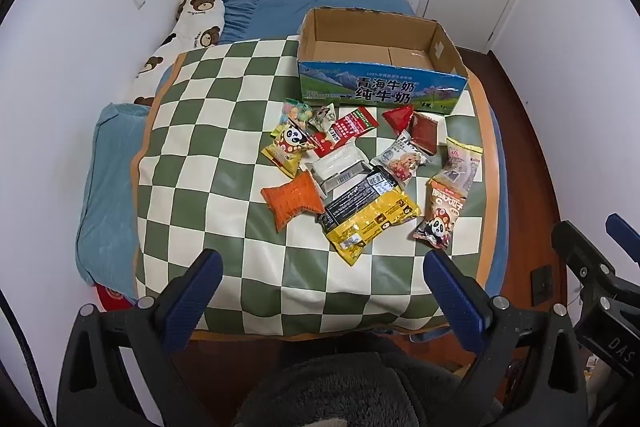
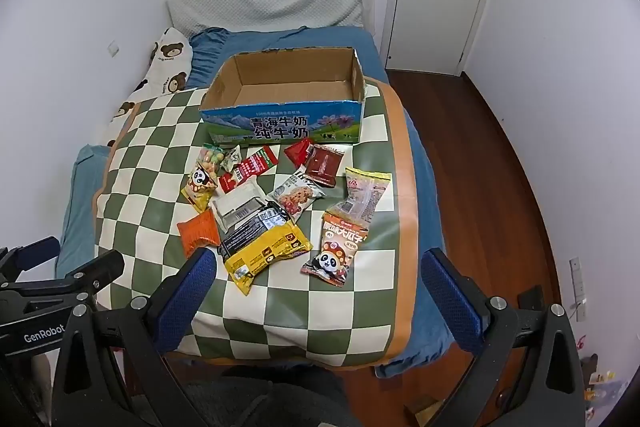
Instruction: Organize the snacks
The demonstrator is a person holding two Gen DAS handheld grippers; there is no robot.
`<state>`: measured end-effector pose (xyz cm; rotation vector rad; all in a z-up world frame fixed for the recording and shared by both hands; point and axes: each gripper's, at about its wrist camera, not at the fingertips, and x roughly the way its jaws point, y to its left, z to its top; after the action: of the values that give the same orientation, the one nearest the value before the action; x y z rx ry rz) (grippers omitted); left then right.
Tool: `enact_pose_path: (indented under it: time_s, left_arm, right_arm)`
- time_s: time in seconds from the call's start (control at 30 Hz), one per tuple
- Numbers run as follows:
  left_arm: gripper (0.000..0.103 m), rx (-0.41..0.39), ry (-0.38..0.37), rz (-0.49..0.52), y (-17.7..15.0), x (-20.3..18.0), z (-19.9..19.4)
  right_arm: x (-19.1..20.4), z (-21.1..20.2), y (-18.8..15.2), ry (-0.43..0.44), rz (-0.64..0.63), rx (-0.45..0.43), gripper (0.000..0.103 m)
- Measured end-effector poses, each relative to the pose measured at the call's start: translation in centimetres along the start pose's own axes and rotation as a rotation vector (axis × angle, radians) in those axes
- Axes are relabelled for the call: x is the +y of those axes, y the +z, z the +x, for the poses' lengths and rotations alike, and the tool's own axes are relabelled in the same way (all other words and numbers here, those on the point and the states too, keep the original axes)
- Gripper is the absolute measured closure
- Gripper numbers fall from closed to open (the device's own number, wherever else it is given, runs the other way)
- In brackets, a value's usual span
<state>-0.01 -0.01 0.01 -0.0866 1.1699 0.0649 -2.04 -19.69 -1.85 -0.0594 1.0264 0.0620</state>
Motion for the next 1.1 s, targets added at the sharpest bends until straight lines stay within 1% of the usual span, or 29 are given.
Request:
enact_pose_path:
  time_s: [0.17,0.43,1.1]
  left_arm:
    - [0.000,0.001,-0.003,0.003,-0.02,-0.01,-0.11]
    - [0.000,-0.005,0.008,0.005,-0.29,-0.45,-0.19]
    - [0.000,-0.006,0.008,0.007,-0.31,-0.69,-0.64]
  right_arm:
    - [-0.09,-0.09,-0.12,-0.008,-0.002,-0.001,0.000]
    - [-0.27,-0.25,-0.24,0.001,0.002,-0.005,0.000]
    - [-0.15,-0.04,-0.15,0.009,0.005,-0.003,0.000]
